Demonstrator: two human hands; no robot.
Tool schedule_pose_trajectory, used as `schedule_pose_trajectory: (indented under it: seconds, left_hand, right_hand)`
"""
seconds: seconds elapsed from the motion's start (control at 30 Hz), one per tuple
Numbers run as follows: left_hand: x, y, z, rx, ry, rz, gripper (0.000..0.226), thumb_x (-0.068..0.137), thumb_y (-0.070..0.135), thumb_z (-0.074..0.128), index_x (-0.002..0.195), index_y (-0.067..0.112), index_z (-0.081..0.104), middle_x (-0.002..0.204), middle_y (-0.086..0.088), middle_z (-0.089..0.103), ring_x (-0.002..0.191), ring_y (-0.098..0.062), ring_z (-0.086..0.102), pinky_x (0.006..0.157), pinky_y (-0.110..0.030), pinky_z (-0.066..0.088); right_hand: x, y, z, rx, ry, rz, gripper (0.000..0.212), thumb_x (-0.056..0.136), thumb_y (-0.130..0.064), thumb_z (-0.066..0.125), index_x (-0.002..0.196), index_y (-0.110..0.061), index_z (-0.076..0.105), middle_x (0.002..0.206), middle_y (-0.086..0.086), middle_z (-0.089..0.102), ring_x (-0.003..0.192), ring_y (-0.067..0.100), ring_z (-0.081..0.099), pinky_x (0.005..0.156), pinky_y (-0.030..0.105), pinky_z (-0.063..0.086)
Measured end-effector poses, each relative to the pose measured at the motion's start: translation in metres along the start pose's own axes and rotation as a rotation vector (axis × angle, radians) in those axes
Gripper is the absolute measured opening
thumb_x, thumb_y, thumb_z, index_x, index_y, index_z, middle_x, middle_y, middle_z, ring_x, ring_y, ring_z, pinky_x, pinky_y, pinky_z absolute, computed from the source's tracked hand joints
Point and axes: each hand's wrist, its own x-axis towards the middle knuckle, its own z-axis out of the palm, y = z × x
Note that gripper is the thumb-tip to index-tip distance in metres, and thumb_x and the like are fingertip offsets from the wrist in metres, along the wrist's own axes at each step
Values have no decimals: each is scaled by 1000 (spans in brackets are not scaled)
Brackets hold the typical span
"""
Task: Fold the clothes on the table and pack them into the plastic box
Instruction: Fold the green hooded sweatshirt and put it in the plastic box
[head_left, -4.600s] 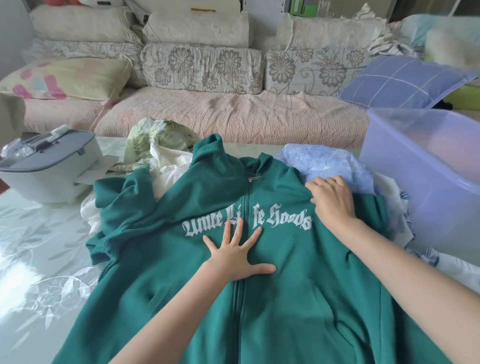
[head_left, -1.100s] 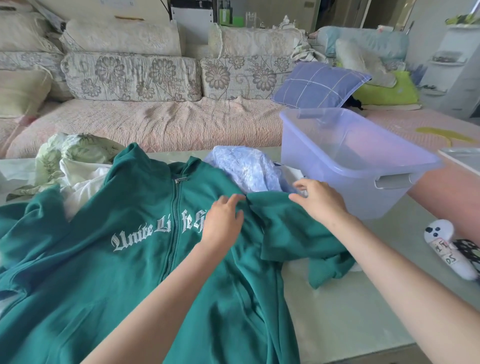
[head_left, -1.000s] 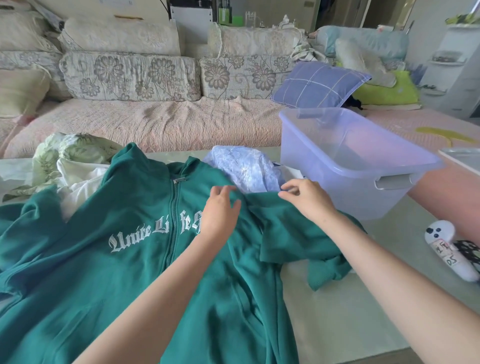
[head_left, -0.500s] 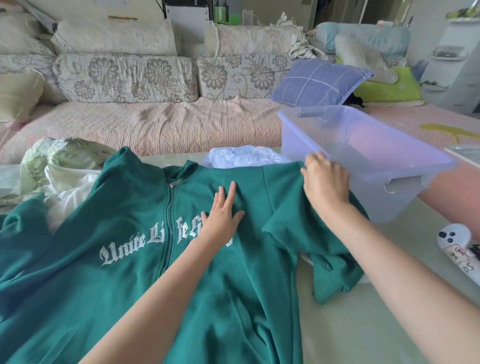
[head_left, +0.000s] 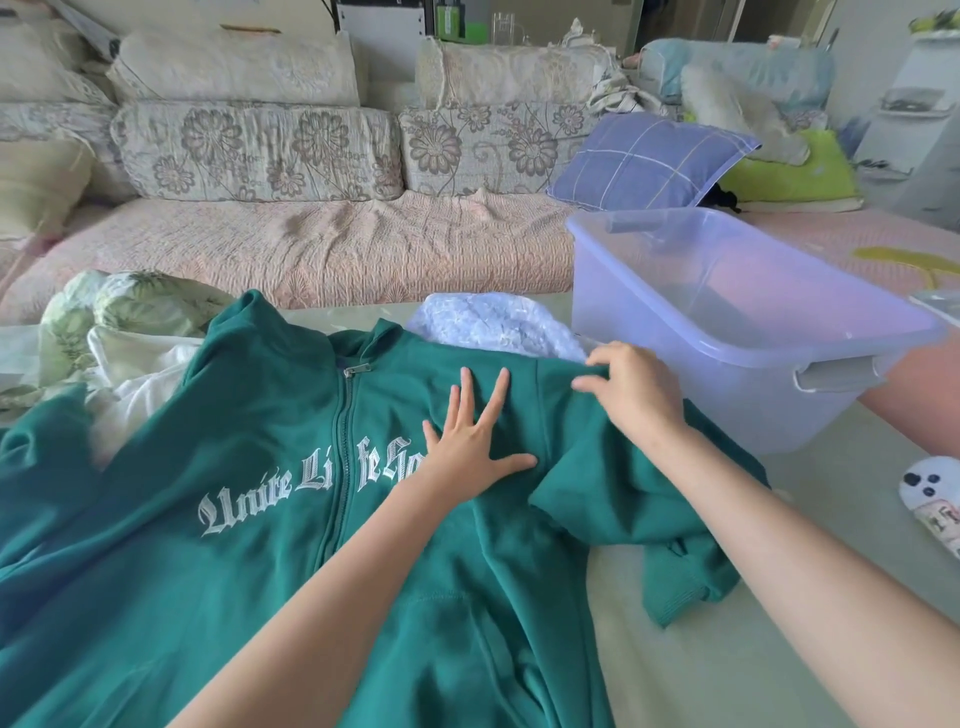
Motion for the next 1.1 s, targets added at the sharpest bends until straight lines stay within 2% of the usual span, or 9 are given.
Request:
schedule_pose_trajectory:
  seconds: [0.13, 0.23, 0.33, 0.4, 0.5, 0.63, 0.73, 0.9, 1.1]
  left_hand:
    - [2, 13, 4, 40, 105, 110, 92, 82, 65, 52, 143, 49, -15, 154, 7, -29, 143, -18, -24, 111, -63, 0]
    - [8, 19, 5, 106, 23, 77, 98, 74, 76, 51, 144, 51, -13, 153, 7, -32, 141, -21, -29, 110, -65, -3]
    - [10, 14, 13, 203, -157, 1, 107, 69, 77, 57, 145, 49, -13, 151, 5, -36, 139, -24, -32, 107, -70, -2]
    - [10, 15, 14, 215, -201, -19, 103, 74, 68, 60, 147, 45, -10, 152, 1, -34, 140, -28, -29, 107, -70, -1]
    - [5, 27, 8, 174, -96, 6, 81, 90, 50, 52, 150, 38, -2, 157, -6, -21, 144, -28, -19, 113, -60, 1]
    - [-16, 45, 12, 16, -48, 110, 70, 96, 44, 45, 151, 36, 2, 159, -2, -12, 146, -15, -13, 118, -47, 2]
    - [-27, 58, 21, 4, -105, 168, 69, 96, 48, 43, 149, 43, -2, 159, 2, -15, 146, -11, -11, 117, -51, 3]
    - [-27, 77, 36, 67, -181, 143, 58, 97, 52, 35, 148, 44, 8, 156, 0, -25, 144, -14, -21, 114, -58, 1]
    - [-15, 75, 40, 124, -217, 106, 55, 101, 38, 29, 151, 36, 6, 156, 3, -24, 144, -11, -18, 111, -64, 3]
  right_hand:
    - [23, 4, -3, 9, 350, -73, 13, 90, -14, 62, 95, -2, 63, 104, 11, 61, 93, 32, 59, 64, 33, 31]
    - [48, 16, 5, -36, 199, -78, 12, 91, -5, 56, 102, 0, 62, 110, 13, 58, 98, 24, 56, 59, 23, 22]
    - [55, 33, 25, -163, -143, -55, 22, 90, -6, 53, 110, -4, 61, 120, 12, 59, 112, 29, 55, 83, 27, 43]
    - [44, 35, 27, -153, -190, -81, 34, 89, -3, 57, 123, -5, 58, 143, 10, 46, 128, 32, 46, 102, 40, 39]
    - [12, 33, 8, -226, -37, -298, 47, 92, -9, 57, 138, -11, 47, 155, 6, 28, 139, 29, 32, 116, 41, 21]
    - [-34, 42, -16, -477, 274, -607, 42, 78, -4, 70, 119, -9, 65, 144, 10, 46, 135, 32, 41, 114, 47, 18]
    - [-40, 57, -25, -646, 223, -558, 47, 77, -15, 73, 123, -8, 63, 142, 10, 49, 138, 34, 34, 116, 50, 8]
    - [-31, 71, -25, -859, 93, -431, 50, 82, -40, 69, 121, -9, 65, 127, 11, 62, 133, 32, 43, 117, 45, -13]
    - [-26, 89, -36, -904, 6, -369, 38, 86, -48, 60, 82, -15, 77, 115, 6, 69, 137, 31, 38, 113, 48, -22]
